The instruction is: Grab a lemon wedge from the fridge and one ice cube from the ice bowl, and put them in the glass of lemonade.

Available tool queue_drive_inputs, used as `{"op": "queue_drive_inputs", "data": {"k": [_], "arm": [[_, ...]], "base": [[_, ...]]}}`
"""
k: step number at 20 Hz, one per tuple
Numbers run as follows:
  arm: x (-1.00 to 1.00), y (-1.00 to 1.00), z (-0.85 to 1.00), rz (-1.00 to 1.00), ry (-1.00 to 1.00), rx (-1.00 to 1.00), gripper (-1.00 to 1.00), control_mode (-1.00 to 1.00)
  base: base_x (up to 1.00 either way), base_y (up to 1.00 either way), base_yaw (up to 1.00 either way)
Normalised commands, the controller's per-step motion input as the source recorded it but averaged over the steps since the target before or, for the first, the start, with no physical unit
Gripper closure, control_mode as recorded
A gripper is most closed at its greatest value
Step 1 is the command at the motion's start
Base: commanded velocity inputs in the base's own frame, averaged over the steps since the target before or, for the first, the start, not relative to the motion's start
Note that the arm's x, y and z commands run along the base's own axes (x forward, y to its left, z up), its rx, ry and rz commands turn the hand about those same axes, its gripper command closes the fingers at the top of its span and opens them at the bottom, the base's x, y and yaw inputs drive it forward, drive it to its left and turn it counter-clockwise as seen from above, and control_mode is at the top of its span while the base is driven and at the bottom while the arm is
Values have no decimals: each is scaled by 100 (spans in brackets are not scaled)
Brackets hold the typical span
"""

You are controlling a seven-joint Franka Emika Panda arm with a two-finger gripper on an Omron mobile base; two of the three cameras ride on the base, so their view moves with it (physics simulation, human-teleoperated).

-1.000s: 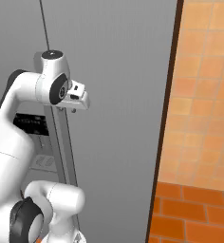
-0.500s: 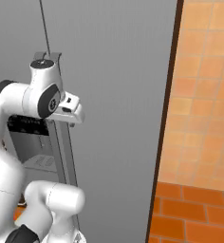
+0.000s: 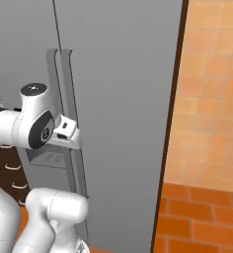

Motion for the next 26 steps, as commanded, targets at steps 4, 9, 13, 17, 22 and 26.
{"op": "queue_drive_inputs", "data": {"k": [4,9,13,17,22,26], "arm": [[0,0,0,0,0,0,-100,100],[0,0,0,0,0,0,-100,100],[0,0,0,0,0,0,-100,100],[0,0,0,0,0,0,-100,100],[2,0,0,0,0,0,-100,-100],[36,0,-1,0,-15,0,-100,-100]], "base": [[-43,24,0],[-34,41,0],[-41,33,0],[-49,15,0],[-29,0,0],[0,0,0]]}}
